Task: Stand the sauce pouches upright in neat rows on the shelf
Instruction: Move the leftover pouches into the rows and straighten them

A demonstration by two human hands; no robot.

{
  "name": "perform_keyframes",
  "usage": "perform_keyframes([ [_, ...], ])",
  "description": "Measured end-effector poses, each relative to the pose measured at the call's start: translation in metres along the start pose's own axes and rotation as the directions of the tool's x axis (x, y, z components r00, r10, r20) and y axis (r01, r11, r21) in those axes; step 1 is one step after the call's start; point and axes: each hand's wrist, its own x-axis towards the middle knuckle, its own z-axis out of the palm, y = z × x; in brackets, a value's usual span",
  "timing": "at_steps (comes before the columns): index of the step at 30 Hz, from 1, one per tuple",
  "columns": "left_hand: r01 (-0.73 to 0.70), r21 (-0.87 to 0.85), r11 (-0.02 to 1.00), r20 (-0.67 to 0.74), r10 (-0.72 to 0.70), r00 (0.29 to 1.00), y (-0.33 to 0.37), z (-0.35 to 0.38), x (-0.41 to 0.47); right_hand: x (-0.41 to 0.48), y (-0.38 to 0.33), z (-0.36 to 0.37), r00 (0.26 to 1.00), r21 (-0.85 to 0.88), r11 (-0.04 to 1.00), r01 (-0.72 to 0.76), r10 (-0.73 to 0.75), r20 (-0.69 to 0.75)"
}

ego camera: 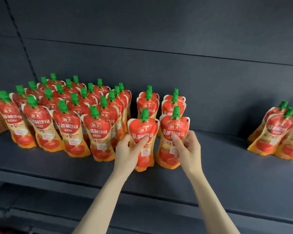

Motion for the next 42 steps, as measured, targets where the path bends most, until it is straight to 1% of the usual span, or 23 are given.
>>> perform_keyframes([
  [5, -0.014, -0.028, 1.0, 0.047, 0.015, 0.999, -0.012, 0.003, 0.045, 0.034, 0.013, 0.011, 1.0, 0.015, 1.0, 0.003, -0.003, 0.02],
  [8, 0.004, -0.088, 0.996, 0.067, 0.001, 0.998, -0.019, 0.006, 0.057, 0.044, 0.023, 0.016, 0.999, 0.027, 1.0, -0.006, 0.005, 0.052],
  [10, 0.011, -0.094, 0.995, 0.096, -0.002, 0.995, -0.025, 0.005, 0.061, 0.047, 0.028, 0.019, 0.998, 0.056, 0.998, -0.025, 0.021, 0.063],
  [12, 0.028, -0.068, 0.997, 0.15, -0.017, 0.989, -0.035, 0.002, 0.062, 0.048, 0.033, 0.017, 0.997, 0.039, 0.999, -0.026, 0.023, 0.078],
  [14, 0.039, 0.004, 0.999, 0.181, -0.039, 0.983, -0.046, -0.001, 0.057, 0.045, 0.039, 0.013, 0.995, -0.04, 0.999, -0.005, 0.009, 0.095],
  [15, 0.036, 0.042, 0.998, 0.171, -0.043, 0.984, -0.051, -0.003, 0.053, 0.042, 0.042, 0.012, 0.995, -0.087, 0.996, -0.009, 0.018, 0.096],
  [18, -0.002, 0.136, 0.991, 0.068, -0.007, 0.998, -0.056, -0.004, 0.046, 0.033, 0.056, 0.01, 0.996, -0.191, 0.981, -0.044, 0.058, 0.071],
  [20, -0.018, 0.154, 0.988, 0.028, 0.014, 1.0, -0.055, -0.003, 0.046, 0.029, 0.063, 0.009, 0.998, -0.266, 0.962, -0.052, 0.06, 0.021],
  [22, -0.037, 0.155, 0.987, 0.024, 0.033, 0.999, -0.054, -0.001, 0.047, 0.027, 0.066, 0.01, 0.999, -0.323, 0.945, -0.047, 0.038, -0.034],
  [26, -0.057, 0.169, 0.984, 0.055, 0.048, 0.997, -0.061, 0.005, 0.054, 0.023, 0.066, 0.01, 0.995, -0.367, 0.929, -0.038, 0.001, -0.1],
  [29, -0.052, 0.237, 0.97, 0.049, 0.042, 0.998, -0.07, 0.007, 0.055, 0.022, 0.065, 0.011, 0.996, -0.397, 0.917, -0.032, -0.005, -0.091],
  [34, -0.117, 0.38, 0.918, 0.039, 0.111, 0.993, -0.069, 0.008, 0.054, 0.021, 0.062, 0.013, 0.998, -0.43, 0.902, -0.023, -0.002, -0.059],
  [37, -0.135, 0.397, 0.908, 0.041, 0.129, 0.991, -0.068, 0.01, 0.055, 0.022, 0.063, 0.011, 0.998, -0.449, 0.893, -0.028, 0.002, -0.058],
  [42, -0.096, 0.406, 0.909, 0.009, 0.101, 0.995, -0.068, 0.012, 0.06, 0.025, 0.063, 0.01, 0.997, -0.459, 0.888, -0.03, -0.007, -0.08],
])
